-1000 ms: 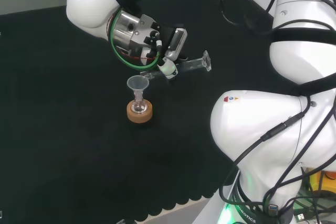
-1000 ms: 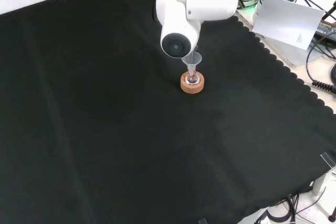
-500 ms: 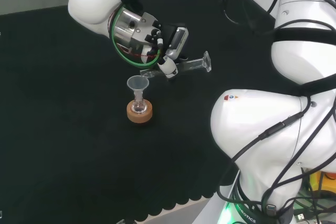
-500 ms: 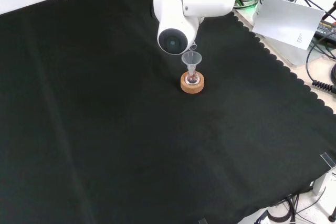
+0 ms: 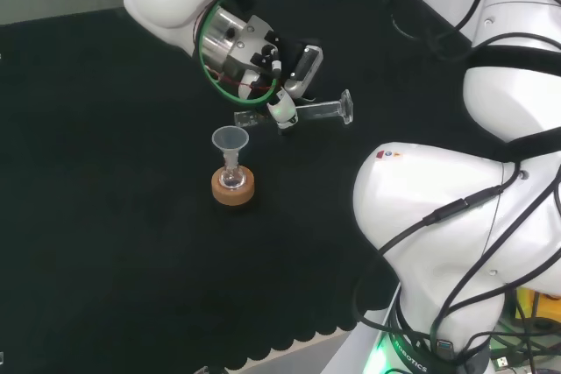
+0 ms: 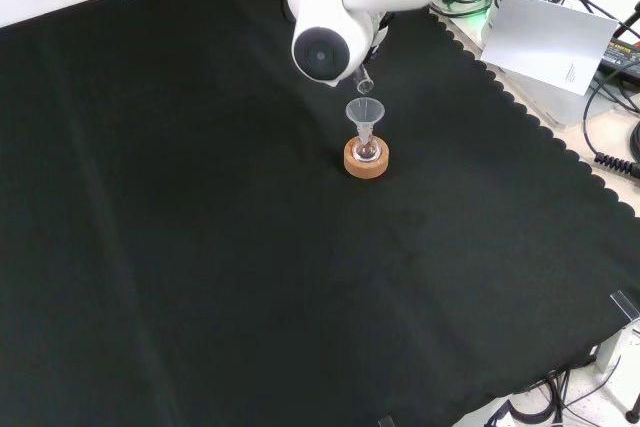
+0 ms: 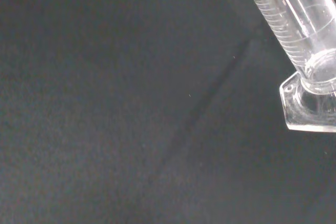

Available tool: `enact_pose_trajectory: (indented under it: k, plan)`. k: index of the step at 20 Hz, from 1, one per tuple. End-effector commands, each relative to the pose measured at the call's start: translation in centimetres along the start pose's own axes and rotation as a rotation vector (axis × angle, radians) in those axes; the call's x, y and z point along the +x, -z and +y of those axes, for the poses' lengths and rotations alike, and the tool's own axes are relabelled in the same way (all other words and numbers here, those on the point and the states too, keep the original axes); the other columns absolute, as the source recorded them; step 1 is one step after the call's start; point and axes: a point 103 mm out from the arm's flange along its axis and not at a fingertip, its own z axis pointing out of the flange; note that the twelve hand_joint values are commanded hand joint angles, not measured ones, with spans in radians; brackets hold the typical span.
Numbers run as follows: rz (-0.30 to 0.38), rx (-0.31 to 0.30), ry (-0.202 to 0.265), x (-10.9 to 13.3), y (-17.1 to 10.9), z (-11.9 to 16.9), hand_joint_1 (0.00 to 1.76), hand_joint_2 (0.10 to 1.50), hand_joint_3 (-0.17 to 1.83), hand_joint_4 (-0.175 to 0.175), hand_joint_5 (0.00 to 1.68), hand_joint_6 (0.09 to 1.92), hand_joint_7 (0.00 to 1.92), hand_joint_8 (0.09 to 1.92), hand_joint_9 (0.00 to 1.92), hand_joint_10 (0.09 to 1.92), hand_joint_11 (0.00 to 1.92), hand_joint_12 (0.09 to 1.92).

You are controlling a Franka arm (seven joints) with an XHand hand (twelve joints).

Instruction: Pour the water from the graduated cylinder into the round-bottom flask.

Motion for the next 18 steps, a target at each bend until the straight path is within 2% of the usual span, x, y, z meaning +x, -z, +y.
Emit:
enact_pose_trajectory:
  k: [1,10,15,18]
  plan:
    - [0.113,-0.123,0.057,-0.5,0.1,0.2,1.15,1.12,0.01,-0.173,0.97,1.03,1.18,0.44,1.42,0.09,1.28,0.7]
    - [0.273,-0.292,0.155,-2.2,-0.4,0.9,1.15,1.12,0.01,-0.172,0.97,1.03,1.18,0.43,1.42,0.09,1.28,0.7]
    - [0.335,-0.416,0.226,-4.0,-0.7,1.2,1.15,1.12,0.01,-0.17,0.97,1.03,1.18,0.42,1.42,0.09,1.28,0.7]
    - [0.368,-0.466,0.255,-4.8,-0.8,1.4,1.15,1.12,0.01,-0.167,0.97,1.03,1.18,0.42,1.41,0.09,1.28,0.7]
